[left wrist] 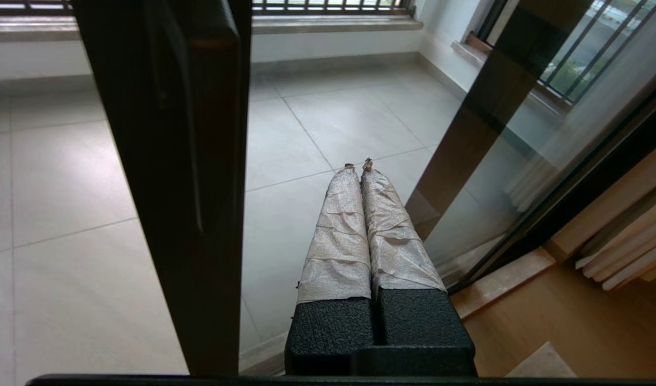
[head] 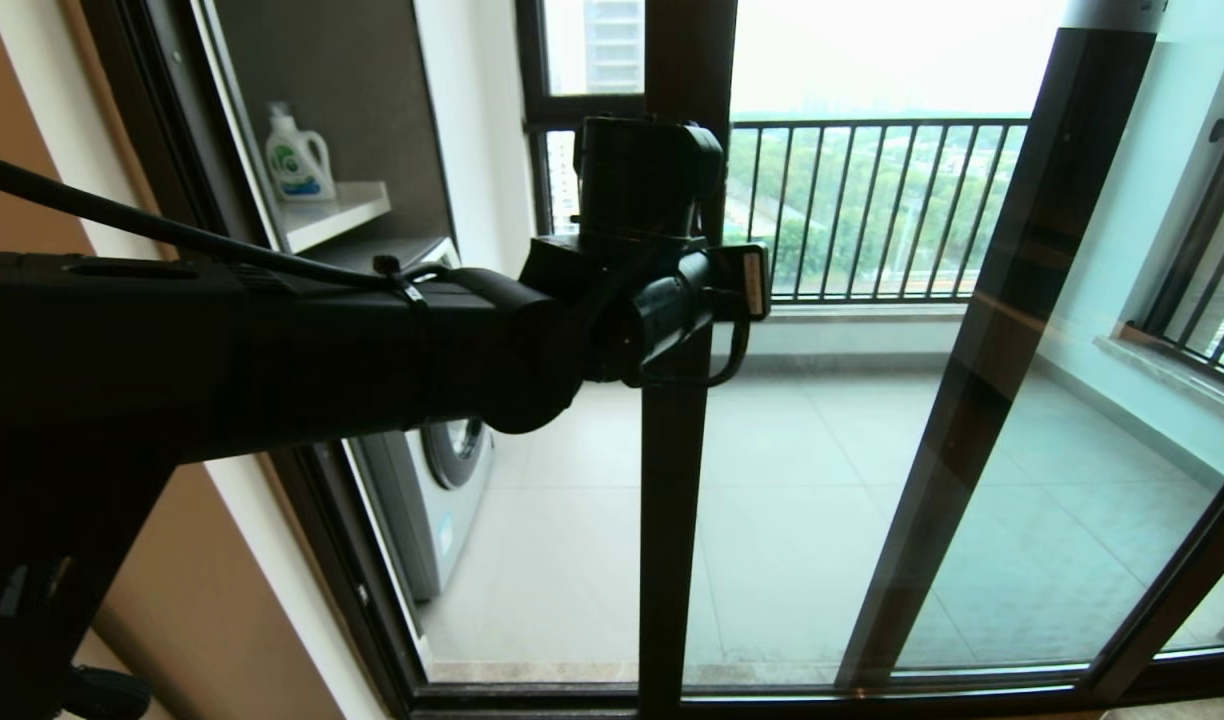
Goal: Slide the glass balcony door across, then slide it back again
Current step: Close the slid door
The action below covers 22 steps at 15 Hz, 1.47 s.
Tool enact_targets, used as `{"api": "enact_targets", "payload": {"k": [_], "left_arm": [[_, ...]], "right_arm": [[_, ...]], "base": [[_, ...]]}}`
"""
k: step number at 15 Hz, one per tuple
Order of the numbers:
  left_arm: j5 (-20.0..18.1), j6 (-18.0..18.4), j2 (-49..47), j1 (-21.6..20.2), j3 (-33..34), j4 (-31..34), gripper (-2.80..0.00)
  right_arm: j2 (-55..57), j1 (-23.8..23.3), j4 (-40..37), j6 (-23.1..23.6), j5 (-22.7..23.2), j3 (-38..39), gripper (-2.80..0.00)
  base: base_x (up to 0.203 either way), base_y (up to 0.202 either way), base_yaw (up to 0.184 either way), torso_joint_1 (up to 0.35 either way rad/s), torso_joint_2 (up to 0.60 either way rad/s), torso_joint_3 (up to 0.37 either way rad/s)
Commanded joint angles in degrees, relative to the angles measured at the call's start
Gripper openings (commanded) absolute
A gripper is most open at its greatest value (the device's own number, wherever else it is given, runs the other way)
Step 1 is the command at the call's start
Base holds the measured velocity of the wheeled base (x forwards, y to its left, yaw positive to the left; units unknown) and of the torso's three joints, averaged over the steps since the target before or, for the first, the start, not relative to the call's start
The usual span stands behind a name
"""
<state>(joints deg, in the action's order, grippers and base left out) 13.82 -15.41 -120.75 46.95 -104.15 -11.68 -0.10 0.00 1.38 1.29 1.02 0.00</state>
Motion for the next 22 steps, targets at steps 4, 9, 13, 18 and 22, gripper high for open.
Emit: {"api": "enact_targets", "payload": {"k": [4,9,13,18,22], "left_arm": [[0.02,-0.22,-5.35,2.17,-4.46,-0.1,-2.8],[0.66,0.29,-9.15,1.68,-8.62,-0.34,-2.8],[1.39,2.97,-10.89,-1.82,-8.53,-8.33,-2.8],[2.48,3.1,-10.82,-4.71,-8.54,-8.62,-2.8],[2.52,3.93,-11.08,-5.47,-8.58,-8.62,-2.8]], "right_arm": [[0.01,0.08,0.03,0.03,0.04,0.69,-2.8],[0.01,0.08,0.03,0.03,0.04,0.62,-2.8],[0.01,0.0,0.03,0.03,0.04,0.68,-2.8],[0.01,0.0,0.03,0.03,0.04,0.62,-2.8],[0.01,0.09,0.03,0.03,0.04,0.65,-2.8]], "base": [[0.0,0.0,0.0,0.0,0.0,0.0],[0.0,0.0,0.0,0.0,0.0,0.0],[0.0,0.0,0.0,0.0,0.0,0.0],[0.0,0.0,0.0,0.0,0.0,0.0],[0.0,0.0,0.0,0.0,0.0,0.0]]}}
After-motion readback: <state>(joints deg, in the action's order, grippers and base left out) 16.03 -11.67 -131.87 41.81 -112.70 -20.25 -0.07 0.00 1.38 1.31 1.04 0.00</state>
